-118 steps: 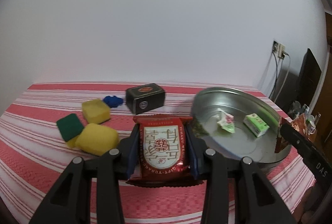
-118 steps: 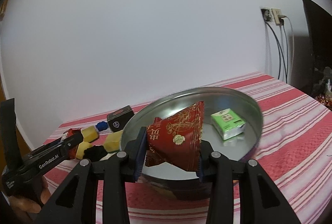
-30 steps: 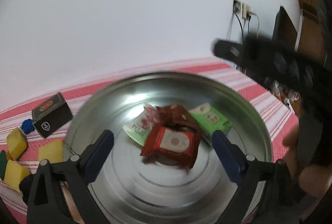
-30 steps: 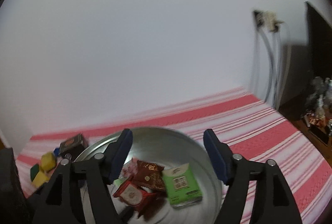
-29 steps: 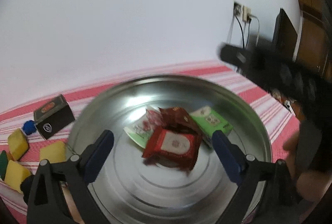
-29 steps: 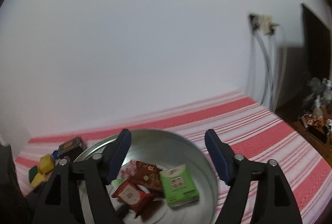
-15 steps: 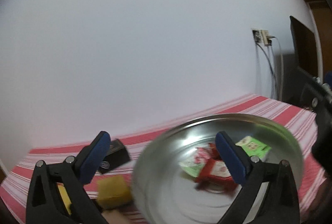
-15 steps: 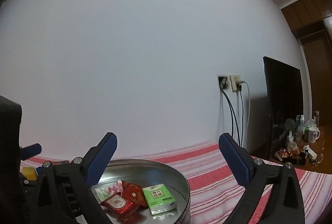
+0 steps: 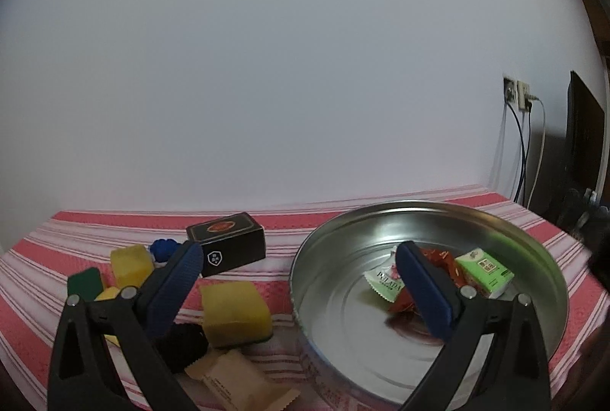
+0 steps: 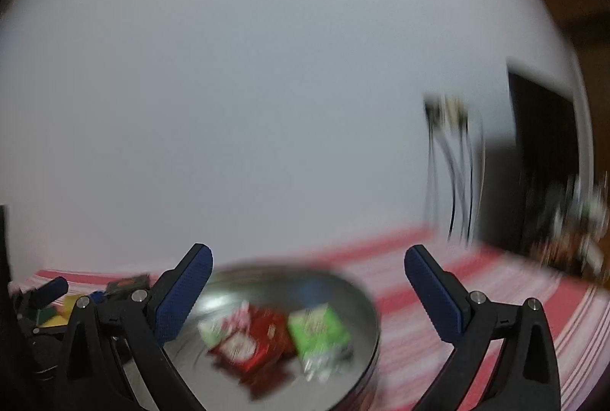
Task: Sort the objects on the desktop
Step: 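Move both tools away from the bowl toward the sponges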
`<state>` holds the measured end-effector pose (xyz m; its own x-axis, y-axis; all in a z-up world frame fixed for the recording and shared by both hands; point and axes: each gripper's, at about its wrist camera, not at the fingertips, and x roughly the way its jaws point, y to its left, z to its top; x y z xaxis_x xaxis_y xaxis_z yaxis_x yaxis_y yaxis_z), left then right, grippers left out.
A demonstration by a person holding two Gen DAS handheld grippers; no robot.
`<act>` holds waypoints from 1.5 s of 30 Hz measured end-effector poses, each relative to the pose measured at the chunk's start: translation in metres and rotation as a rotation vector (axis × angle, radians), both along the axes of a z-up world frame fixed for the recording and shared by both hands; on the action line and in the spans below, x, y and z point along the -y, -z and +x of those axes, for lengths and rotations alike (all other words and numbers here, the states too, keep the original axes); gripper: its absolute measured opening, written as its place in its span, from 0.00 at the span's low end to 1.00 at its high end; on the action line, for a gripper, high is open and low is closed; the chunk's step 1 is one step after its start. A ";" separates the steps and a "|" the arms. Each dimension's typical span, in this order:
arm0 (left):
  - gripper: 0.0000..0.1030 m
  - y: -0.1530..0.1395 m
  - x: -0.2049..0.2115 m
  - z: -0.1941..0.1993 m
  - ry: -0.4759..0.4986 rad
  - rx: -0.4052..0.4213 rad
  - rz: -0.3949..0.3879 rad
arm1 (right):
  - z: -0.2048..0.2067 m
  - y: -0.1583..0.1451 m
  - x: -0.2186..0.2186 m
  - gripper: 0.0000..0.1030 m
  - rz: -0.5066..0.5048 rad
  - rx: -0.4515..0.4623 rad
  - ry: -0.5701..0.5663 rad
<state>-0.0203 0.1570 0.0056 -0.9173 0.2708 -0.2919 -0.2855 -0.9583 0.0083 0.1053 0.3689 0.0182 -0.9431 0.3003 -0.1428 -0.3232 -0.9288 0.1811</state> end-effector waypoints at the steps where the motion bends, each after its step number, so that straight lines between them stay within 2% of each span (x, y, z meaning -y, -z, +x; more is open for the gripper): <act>1: 0.99 0.001 0.000 0.001 -0.001 -0.003 0.005 | -0.005 0.005 -0.006 0.99 -0.059 0.045 -0.009; 2: 0.99 0.001 0.002 0.002 -0.006 -0.005 0.007 | -0.006 0.007 -0.008 0.99 -0.080 0.060 -0.002; 8: 0.99 0.001 0.001 0.003 0.010 0.007 0.014 | 0.022 0.005 -0.005 0.99 -0.063 -0.055 0.109; 14: 0.99 0.000 0.009 0.008 0.022 0.016 0.033 | 0.024 0.005 0.001 0.99 -0.099 -0.068 0.093; 20: 0.99 -0.002 0.024 0.012 0.018 0.018 0.061 | 0.031 0.004 0.033 0.99 -0.058 -0.115 0.040; 27: 0.99 -0.001 0.049 0.011 -0.013 0.019 0.026 | 0.031 0.001 0.064 0.99 -0.047 -0.116 -0.043; 33: 0.99 0.000 0.092 -0.004 -0.102 0.057 0.028 | 0.027 0.001 0.090 0.99 -0.058 -0.104 -0.120; 41: 0.99 0.001 0.142 -0.019 -0.199 0.041 -0.016 | 0.020 0.001 0.122 0.99 -0.045 -0.086 -0.214; 45: 0.99 0.003 0.175 -0.031 -0.270 0.071 0.017 | 0.013 0.002 0.140 0.99 -0.028 -0.059 -0.266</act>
<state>-0.0517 -0.0181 0.0030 -0.9343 0.0244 -0.3557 -0.0186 -0.9996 -0.0197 0.1187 0.2284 0.0165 -0.9952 0.0376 -0.0905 -0.0567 -0.9741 0.2189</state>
